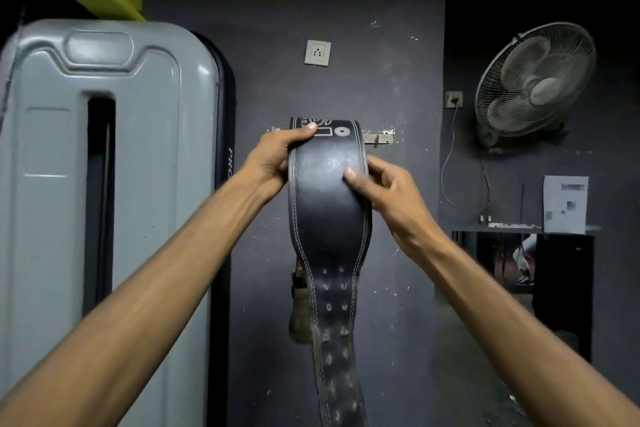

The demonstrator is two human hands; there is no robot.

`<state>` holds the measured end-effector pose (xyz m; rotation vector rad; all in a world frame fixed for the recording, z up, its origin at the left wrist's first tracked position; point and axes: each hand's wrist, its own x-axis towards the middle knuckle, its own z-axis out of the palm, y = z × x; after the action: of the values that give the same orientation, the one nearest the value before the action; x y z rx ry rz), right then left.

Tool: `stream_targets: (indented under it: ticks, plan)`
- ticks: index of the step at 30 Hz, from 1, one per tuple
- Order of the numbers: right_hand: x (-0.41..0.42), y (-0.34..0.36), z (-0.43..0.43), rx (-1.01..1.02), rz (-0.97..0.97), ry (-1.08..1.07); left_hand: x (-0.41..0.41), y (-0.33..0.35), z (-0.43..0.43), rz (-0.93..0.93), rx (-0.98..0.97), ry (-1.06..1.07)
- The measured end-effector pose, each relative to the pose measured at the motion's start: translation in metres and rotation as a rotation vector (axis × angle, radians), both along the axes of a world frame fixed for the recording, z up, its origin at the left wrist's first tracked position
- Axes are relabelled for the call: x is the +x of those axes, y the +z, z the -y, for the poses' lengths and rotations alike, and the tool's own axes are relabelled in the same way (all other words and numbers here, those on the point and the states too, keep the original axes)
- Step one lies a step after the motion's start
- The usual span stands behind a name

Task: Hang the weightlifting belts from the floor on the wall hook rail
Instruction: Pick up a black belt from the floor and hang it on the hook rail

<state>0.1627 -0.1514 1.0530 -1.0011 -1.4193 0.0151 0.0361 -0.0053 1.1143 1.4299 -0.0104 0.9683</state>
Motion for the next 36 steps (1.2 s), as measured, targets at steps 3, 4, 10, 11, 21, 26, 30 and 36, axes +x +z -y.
stream_targets:
  ticks: [3,4,10,11,21,26,30,36]
  plan:
    - [0.013,-0.043,0.007,-0.162,0.068,0.042,0.005,-0.008,-0.003,-0.008,0.012,0.032]
    - [0.017,-0.056,0.008,-0.242,0.123,0.023,0.005,-0.010,-0.007,-0.002,0.014,0.050]
    - [0.030,-0.024,-0.014,-0.244,0.003,-0.017,0.002,-0.021,-0.020,-0.023,0.142,0.087]
    - [0.027,-0.009,-0.018,-0.242,-0.083,0.022,0.001,-0.025,-0.022,-0.024,0.165,0.089]
    - [0.007,0.029,-0.054,-0.215,-0.533,0.234,-0.024,-0.050,-0.038,-0.166,0.192,-0.018]
    - [0.016,-0.002,-0.068,-0.123,-0.406,0.158,-0.011,-0.037,-0.041,-0.241,-0.009,-0.026]
    - [0.023,-0.015,-0.059,-0.035,-0.253,0.131,0.003,-0.034,-0.044,-0.220,-0.029,-0.014]
    - [0.044,-0.016,-0.048,-0.073,-0.175,0.113,0.017,-0.039,-0.041,-0.153,0.018,0.011]
